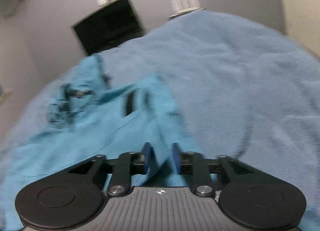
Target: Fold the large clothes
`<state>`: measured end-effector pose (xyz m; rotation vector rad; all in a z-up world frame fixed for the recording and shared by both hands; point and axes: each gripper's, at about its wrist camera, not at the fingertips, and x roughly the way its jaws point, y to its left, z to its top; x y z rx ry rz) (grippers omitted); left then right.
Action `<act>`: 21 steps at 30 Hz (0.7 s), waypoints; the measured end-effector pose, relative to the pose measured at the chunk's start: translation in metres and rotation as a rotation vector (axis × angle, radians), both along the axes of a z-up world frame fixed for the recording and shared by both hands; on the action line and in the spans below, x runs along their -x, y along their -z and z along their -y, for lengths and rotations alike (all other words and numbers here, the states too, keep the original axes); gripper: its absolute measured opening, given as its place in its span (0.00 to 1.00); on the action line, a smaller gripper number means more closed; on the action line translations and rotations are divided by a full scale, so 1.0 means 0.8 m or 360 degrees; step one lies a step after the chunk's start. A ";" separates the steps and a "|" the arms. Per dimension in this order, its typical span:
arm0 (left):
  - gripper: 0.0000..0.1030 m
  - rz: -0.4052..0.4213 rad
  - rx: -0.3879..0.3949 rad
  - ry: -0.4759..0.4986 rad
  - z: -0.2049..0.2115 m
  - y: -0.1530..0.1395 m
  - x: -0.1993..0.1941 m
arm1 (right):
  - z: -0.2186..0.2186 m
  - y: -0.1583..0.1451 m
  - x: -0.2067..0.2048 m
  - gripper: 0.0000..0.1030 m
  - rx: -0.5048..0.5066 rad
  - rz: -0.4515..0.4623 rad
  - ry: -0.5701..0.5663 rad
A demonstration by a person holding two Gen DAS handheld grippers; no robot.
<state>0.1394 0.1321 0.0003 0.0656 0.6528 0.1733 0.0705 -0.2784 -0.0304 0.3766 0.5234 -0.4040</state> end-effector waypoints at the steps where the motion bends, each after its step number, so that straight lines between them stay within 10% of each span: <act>1: 0.90 -0.0026 0.0017 0.0008 0.000 0.005 -0.003 | -0.003 -0.004 0.004 0.46 0.0067 0.0027 0.0029; 11: 0.90 0.0027 0.0213 0.0453 0.049 0.018 -0.023 | -0.090 -0.025 -0.044 0.52 0.0582 0.0030 -0.0549; 21: 0.93 -0.0277 -0.0123 0.0604 0.094 0.090 -0.055 | -0.102 0.056 -0.078 0.52 0.0718 -0.0246 -0.0666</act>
